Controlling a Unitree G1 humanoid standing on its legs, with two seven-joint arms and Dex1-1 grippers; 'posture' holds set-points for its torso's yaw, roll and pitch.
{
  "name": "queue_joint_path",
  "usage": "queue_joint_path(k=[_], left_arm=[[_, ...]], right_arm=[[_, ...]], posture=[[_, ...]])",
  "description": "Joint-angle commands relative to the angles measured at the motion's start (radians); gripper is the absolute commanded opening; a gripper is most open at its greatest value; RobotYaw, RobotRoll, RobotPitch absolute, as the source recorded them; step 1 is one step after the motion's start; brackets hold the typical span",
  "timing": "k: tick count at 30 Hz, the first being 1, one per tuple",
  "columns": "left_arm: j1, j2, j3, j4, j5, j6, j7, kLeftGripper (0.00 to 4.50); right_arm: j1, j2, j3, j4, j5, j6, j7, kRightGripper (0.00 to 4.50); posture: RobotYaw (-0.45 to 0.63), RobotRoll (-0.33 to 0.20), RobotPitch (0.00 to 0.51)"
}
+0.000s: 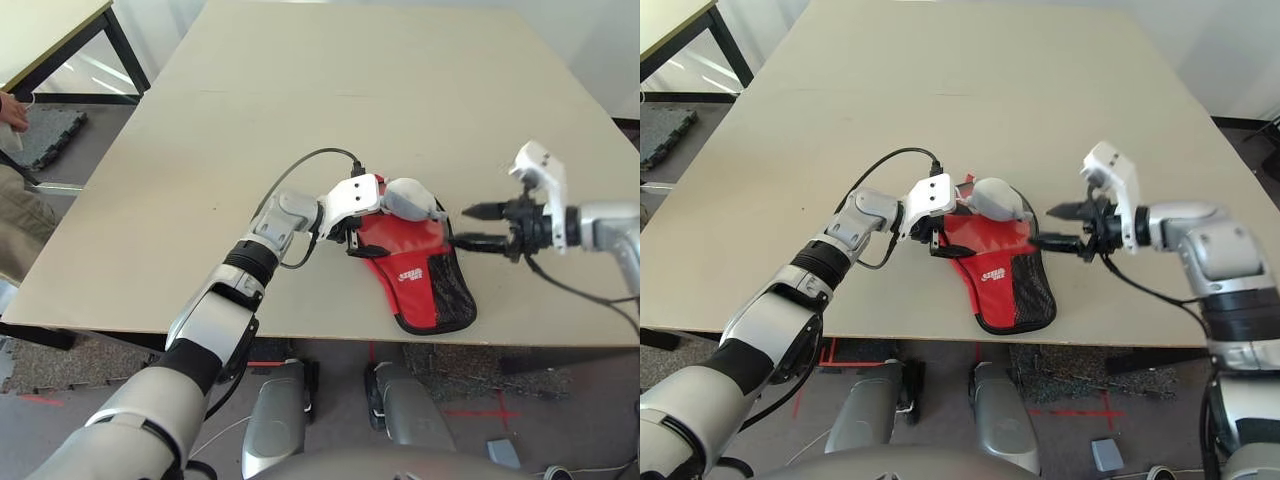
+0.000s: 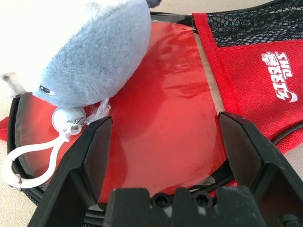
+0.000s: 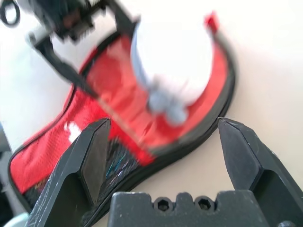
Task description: Store the ping-pong paddle in its case and zip it.
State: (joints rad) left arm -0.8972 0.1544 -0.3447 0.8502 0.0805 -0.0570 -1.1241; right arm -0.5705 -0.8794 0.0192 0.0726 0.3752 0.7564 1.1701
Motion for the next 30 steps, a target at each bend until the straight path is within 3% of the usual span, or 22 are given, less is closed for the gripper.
queue_joint_path(k=[1,6,18,21,27,30], left_arm=[[0.021,0.004,-0.035,0.052,0.049,0.017,0.007,4.47],[0.017,-0.003,-0.035,0.054,0.049,0.016,0.008,4.47],[0.022,0.005,-0.035,0.04,0.051,0.019,0.0,4.47],[0.025,0.007,-0.036,0.034,0.048,0.023,-0.006,4.5],[0.032,0.008,-0.041,0.023,0.046,0.026,-0.012,4.5],[0.034,0.007,-0.042,0.019,0.045,0.028,-0.013,4.5]], right_arm=[[-0.06,0.025,0.029,0.003,-0.002,-0.02,0.007,4.5],[-0.152,0.111,0.112,0.12,-0.09,-0.12,-0.022,4.5],[-0.226,0.228,0.222,0.376,-0.236,-0.279,-0.008,4.5],[-0.253,0.271,0.198,0.456,-0.241,-0.29,-0.037,3.89],[-0.333,0.331,0.155,0.629,-0.261,-0.385,-0.123,1.65],[-0.393,0.36,0.135,0.744,-0.279,-0.458,-0.184,0.74]], posture=[[-0.04,0.0,0.155],[-0.03,0.0,0.154],[0.0,0.0,0.16],[0.0,0.0,0.161],[0.01,0.0,0.164],[0.01,0.0,0.166]])
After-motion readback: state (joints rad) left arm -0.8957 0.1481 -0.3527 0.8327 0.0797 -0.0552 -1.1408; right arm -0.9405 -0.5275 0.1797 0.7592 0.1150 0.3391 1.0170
